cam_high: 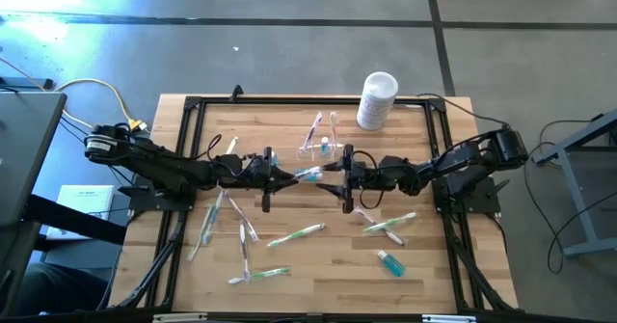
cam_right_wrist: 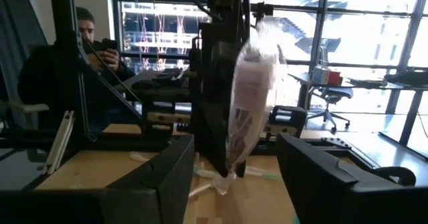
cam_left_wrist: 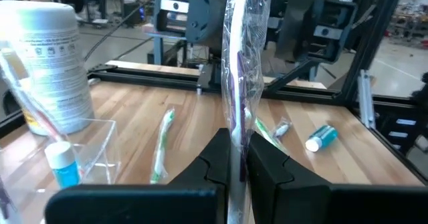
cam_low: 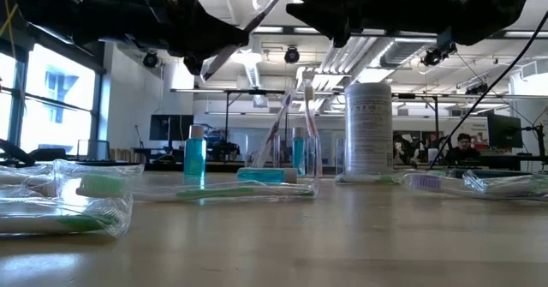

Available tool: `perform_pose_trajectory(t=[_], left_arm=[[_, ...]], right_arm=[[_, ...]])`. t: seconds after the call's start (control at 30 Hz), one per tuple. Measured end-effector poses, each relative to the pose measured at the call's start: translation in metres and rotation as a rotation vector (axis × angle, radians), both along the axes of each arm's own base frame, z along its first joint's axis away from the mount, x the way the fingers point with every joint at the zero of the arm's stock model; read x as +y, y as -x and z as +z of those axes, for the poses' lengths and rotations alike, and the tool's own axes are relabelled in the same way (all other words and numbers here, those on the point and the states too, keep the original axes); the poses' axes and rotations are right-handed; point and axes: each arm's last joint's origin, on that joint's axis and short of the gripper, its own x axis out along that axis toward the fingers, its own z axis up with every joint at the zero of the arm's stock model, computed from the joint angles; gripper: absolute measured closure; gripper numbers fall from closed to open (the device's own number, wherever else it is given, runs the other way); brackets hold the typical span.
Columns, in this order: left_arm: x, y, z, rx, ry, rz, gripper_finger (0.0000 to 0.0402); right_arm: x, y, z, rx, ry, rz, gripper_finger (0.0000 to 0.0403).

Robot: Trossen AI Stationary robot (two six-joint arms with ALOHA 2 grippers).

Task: Pick & Place toothbrushing station
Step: Put the purple toothbrush into the transparent organizer

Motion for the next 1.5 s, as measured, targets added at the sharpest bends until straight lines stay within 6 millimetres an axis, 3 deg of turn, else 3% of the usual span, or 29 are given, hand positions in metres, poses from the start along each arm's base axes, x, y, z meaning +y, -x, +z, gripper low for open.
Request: perform_pose_trajectory(t=[0.27,0.63,1.0,1.2,1.5], left_arm=[[0.0,-0.002,0.002,-0.001,-0.007,0.011,0.0384],[-0.001,-0.023,-0.003,0.038,-0.036,0.014,0.0384],[-0.001,-0.023,-0.003,0.033,-0.039,0.014,0.0384],[-0.001,-0.023,-0.003,0.041,-0.037,0.014,0.0371],[-0.001,-0.023,-0.005,0.062,-0.093,0.013,0.0368]], right_arm=[[-0.004,0.0,0.003,-0.024,0.0,-0.018,0.0199],[-0.01,-0.001,0.002,-0.021,0.001,-0.034,0.0211],[-0.01,-0.001,-0.002,0.026,0.044,-0.045,0.0219],[-0.01,-0.001,-0.002,0.027,0.086,-0.051,0.0269],[-0.01,-0.001,-0.003,0.036,0.118,-0.051,0.0389]])
